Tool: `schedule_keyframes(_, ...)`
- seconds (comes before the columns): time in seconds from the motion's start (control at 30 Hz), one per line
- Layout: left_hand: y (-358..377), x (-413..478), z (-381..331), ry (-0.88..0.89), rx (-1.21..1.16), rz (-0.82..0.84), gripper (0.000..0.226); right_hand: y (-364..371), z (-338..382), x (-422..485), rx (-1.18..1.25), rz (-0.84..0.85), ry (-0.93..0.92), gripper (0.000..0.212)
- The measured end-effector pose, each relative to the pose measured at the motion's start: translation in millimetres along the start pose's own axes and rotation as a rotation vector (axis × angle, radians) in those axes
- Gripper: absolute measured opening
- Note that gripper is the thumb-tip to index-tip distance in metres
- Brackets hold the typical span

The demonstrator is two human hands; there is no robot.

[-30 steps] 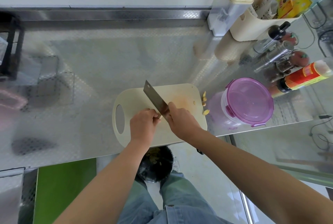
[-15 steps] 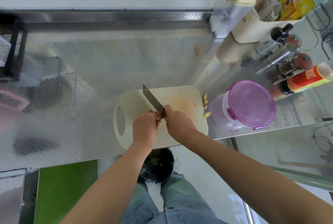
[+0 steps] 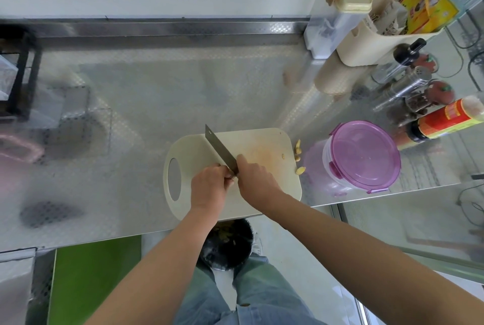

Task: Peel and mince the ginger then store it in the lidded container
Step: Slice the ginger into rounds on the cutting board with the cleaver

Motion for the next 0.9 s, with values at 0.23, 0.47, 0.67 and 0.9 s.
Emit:
schedule_keyframes(0.23,1,1,-1,0.012,0.052,0.011,0.008,11,-17,-14,-0.011,0.025,0.042,0.036)
schedule_keyframes(0.47,2,1,-1,0.008,0.041,0.001,0.011,1,4,-1,0.011,0.014,-0.002,0.018)
schedule_keyframes(0.67,2,2,2,0.001,0.012,0.007,0.006,9,-11,-3,0.007,0.032,0.006,0.038)
schedule_keyframes(0.9,3,2,2,0.018,0.022,-0.004,0.006,18,-16,-6,0.019,0.016,0.024,0.051)
Point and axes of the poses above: each hand's wrist, its own x-axis towards the middle knuckle, its own y-axis out of the palm, z = x × y, the point moved 2 cm from there along x, towards the middle knuckle, and after that the axes turned 12 degrees about y, right-handed, at the moved point
